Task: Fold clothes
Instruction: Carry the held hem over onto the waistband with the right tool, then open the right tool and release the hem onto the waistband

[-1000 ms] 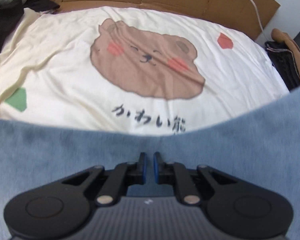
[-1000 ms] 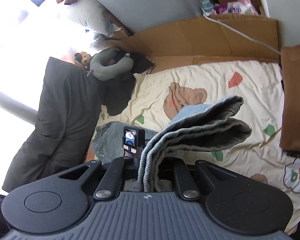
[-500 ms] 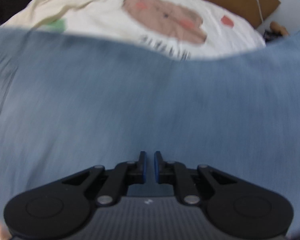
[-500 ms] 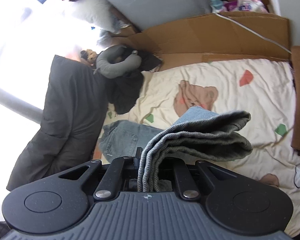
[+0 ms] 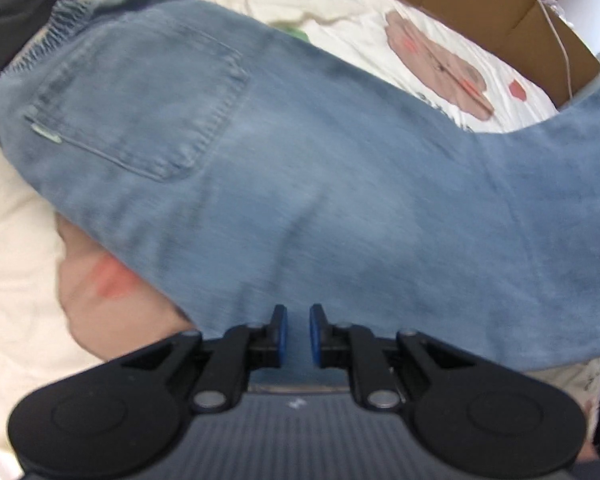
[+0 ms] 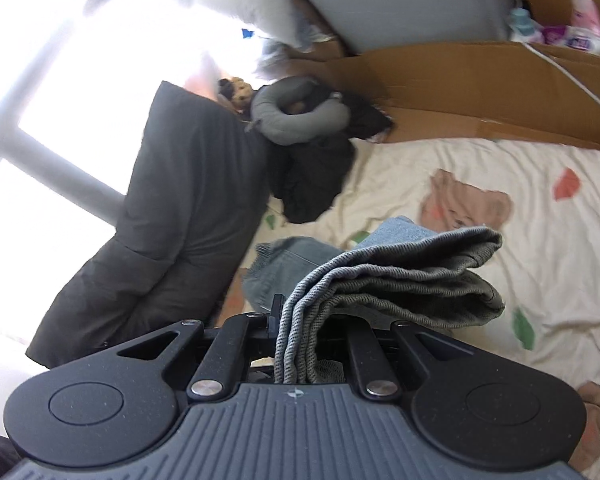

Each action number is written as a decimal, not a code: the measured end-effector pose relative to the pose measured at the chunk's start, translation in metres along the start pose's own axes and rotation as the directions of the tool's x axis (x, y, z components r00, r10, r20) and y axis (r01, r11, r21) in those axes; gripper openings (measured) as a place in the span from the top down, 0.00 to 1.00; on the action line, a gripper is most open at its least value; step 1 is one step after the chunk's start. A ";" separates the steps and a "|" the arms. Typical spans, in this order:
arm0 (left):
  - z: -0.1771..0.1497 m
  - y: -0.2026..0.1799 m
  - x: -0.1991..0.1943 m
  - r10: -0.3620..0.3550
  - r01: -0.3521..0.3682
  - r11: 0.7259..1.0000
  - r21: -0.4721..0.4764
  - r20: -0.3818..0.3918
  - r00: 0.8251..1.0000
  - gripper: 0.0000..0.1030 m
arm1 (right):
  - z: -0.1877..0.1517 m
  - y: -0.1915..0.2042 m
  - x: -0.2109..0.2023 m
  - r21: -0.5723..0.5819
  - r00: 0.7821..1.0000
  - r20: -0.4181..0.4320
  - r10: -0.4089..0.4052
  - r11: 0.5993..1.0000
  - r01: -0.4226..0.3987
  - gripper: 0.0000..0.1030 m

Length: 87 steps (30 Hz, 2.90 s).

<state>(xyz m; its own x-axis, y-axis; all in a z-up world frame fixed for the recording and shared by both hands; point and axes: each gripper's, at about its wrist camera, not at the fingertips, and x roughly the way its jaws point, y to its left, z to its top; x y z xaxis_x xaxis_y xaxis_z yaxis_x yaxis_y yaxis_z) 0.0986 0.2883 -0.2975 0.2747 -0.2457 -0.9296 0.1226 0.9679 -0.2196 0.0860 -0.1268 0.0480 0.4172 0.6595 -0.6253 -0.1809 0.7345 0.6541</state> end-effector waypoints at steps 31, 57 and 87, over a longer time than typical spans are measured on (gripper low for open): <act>-0.014 0.098 -0.035 -0.042 0.158 0.947 -0.280 0.380 0.924 0.88 | 0.056 0.105 0.308 -0.150 0.957 -0.287 0.029 0.986 -0.075 0.92; -0.039 0.165 -0.017 0.024 0.239 0.860 -0.451 0.503 0.864 0.88 | 0.020 0.096 0.539 -0.072 0.932 -0.356 -0.069 0.996 0.046 0.78; -0.014 0.137 -0.067 0.295 0.021 0.869 -0.494 0.553 0.779 0.56 | 0.105 0.114 0.543 -0.048 0.914 -0.386 0.128 0.986 -0.158 0.17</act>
<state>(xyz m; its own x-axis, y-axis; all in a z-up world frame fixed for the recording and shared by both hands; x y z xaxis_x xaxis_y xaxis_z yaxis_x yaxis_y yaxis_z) 0.0835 0.4377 -0.2691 0.7779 0.0647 -0.6250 -0.3585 0.8626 -0.3569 0.3857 0.2987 -0.1722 0.0141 0.7579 -0.6522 -0.2868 0.6279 0.7235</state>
